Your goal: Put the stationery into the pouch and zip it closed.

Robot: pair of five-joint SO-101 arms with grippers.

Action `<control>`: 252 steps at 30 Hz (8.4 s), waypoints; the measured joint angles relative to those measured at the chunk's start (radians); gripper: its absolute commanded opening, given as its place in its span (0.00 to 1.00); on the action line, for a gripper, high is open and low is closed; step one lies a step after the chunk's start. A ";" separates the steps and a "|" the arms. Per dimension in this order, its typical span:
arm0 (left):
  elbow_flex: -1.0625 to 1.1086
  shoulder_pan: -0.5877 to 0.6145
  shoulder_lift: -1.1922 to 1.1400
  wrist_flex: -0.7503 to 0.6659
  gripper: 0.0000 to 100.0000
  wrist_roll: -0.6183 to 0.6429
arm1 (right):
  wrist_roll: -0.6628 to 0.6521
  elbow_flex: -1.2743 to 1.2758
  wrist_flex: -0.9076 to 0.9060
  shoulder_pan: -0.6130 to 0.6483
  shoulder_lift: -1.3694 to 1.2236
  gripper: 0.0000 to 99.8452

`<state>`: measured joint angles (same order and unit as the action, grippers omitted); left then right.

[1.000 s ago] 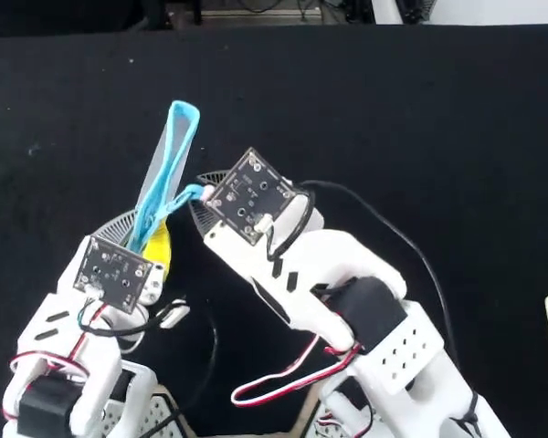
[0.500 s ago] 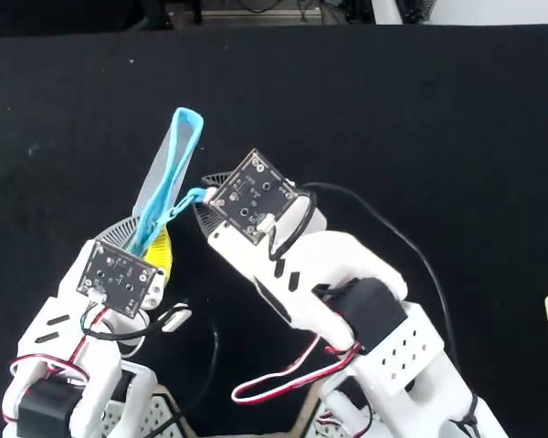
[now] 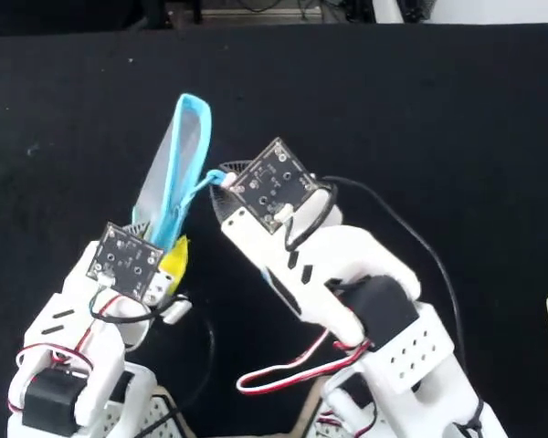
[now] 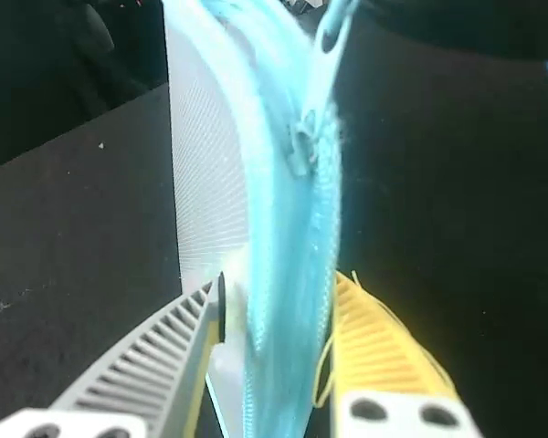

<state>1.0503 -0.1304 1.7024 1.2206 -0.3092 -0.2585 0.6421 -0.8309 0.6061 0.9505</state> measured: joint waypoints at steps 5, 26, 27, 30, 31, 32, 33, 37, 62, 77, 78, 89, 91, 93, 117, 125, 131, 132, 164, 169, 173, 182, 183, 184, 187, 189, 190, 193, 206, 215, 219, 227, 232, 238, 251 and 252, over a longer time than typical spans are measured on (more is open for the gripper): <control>0.000 0.000 0.000 0.000 0.05 0.000 | 0.000 0.000 0.000 0.000 0.000 0.01; 0.054 -0.002 0.112 -0.009 0.03 -0.005 | 0.028 0.020 0.120 -0.124 -0.144 0.01; 0.063 -0.002 0.120 -0.009 0.03 -0.006 | 0.051 0.005 0.126 -0.133 -0.166 0.01; 0.080 -0.002 0.123 -0.003 0.03 -0.006 | 0.103 -0.031 0.130 -0.166 -0.222 0.01; 0.080 -0.002 0.124 -0.003 0.03 -0.006 | 0.112 -0.038 0.130 -0.169 -0.236 0.01; 0.080 -0.002 0.124 -0.003 0.03 -0.006 | 0.118 -0.046 0.130 -0.170 -0.247 0.01; 0.080 -0.002 0.124 -0.003 0.03 -0.006 | 0.121 -0.049 0.130 -0.170 -0.259 0.01; 0.080 -0.002 0.124 -0.003 0.03 -0.006 | 0.126 -0.049 0.150 -0.170 -0.307 0.01; 0.081 -0.003 0.121 -0.003 0.03 -0.006 | 0.129 -0.218 0.457 -0.322 -0.867 0.01; 0.089 -0.003 0.112 -0.003 0.03 -0.008 | 0.129 -0.249 0.457 -0.328 -0.928 0.01; 0.089 -0.003 0.112 -0.003 0.03 -0.008 | 0.129 -0.249 0.457 -0.328 -0.928 0.01; 0.092 -0.005 0.110 0.000 0.03 -0.008 | 0.129 -0.285 0.457 -0.356 -1.031 0.01; 0.092 -0.005 0.110 0.003 0.03 -0.008 | 0.129 -0.293 0.457 -0.356 -1.037 0.01; 0.092 -0.005 0.110 0.003 0.03 -0.008 | 0.129 -0.293 0.457 -0.358 -1.037 0.01; 0.091 0.005 0.123 -0.017 0.03 -0.006 | 0.130 -0.292 -0.252 -0.238 -0.290 0.22; 0.140 0.002 0.114 -0.144 0.03 -0.005 | 0.129 -0.206 -0.456 -0.299 0.048 0.22; 0.184 0.048 0.112 -0.290 0.03 -0.003 | 0.132 0.081 -0.341 -0.528 0.210 0.22; 0.192 0.071 0.112 -0.325 0.03 0.000 | 0.132 0.144 -0.302 -0.566 0.229 0.22; 0.580 -0.077 0.110 -0.574 0.23 0.137 | 0.133 0.870 0.155 -0.641 0.275 0.22; 0.450 -0.069 0.114 -0.523 0.23 0.137 | 0.133 0.870 0.155 -0.641 0.275 0.22; 0.384 -0.035 0.114 -0.503 0.23 0.137 | 0.133 0.870 0.155 -0.641 0.275 0.22; 0.316 0.052 0.121 -0.241 0.18 0.069 | 0.133 0.870 0.155 -0.641 0.275 0.15; 0.334 0.080 0.124 -0.222 0.12 0.055 | 0.133 0.872 0.155 -0.641 0.275 0.10; 0.356 0.110 0.124 -0.207 0.05 0.046 | 0.133 0.879 0.155 -0.641 0.275 0.04; 0.394 0.193 0.115 -0.184 0.08 0.038 | 0.133 0.884 0.158 -0.641 0.275 0.04; 0.402 0.247 0.115 -0.173 0.07 0.038 | 0.133 0.884 0.158 -0.641 0.275 0.03; 0.402 0.279 0.115 -0.166 0.06 0.038 | 0.133 0.884 0.158 -0.641 0.275 0.02; 0.402 0.382 0.121 -0.129 0.03 0.038 | 0.133 0.884 0.124 -0.641 0.279 0.01; 0.614 0.545 0.114 0.035 0.03 0.038 | 0.132 1.056 -0.080 -0.672 0.588 0.01; 0.614 0.695 0.117 0.043 0.04 0.262 | 0.155 1.051 -0.440 -0.663 0.847 0.01; 0.614 0.709 0.121 0.035 0.04 0.302 | 0.219 1.051 -0.468 -0.647 0.847 0.01; 0.621 0.394 0.115 0.044 0.04 0.301 | 0.241 1.051 -0.470 -0.647 0.847 0.01; 0.624 0.147 0.115 0.037 0.04 0.301 | 0.241 1.051 -0.470 -0.647 0.847 0.01; 0.624 0.044 0.115 0.037 0.04 0.308 | 0.241 1.051 -0.470 -0.647 0.847 0.01; 0.624 0.443 0.115 0.041 0.03 0.311 | 0.241 1.051 -0.470 -0.647 0.847 0.01; 0.624 0.445 0.115 0.051 0.03 0.311 | 0.241 1.051 -0.470 -0.647 0.847 0.01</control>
<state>1.6747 0.3145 1.8174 1.2712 0.0023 -0.0176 1.6932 -1.3004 -0.0414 1.7975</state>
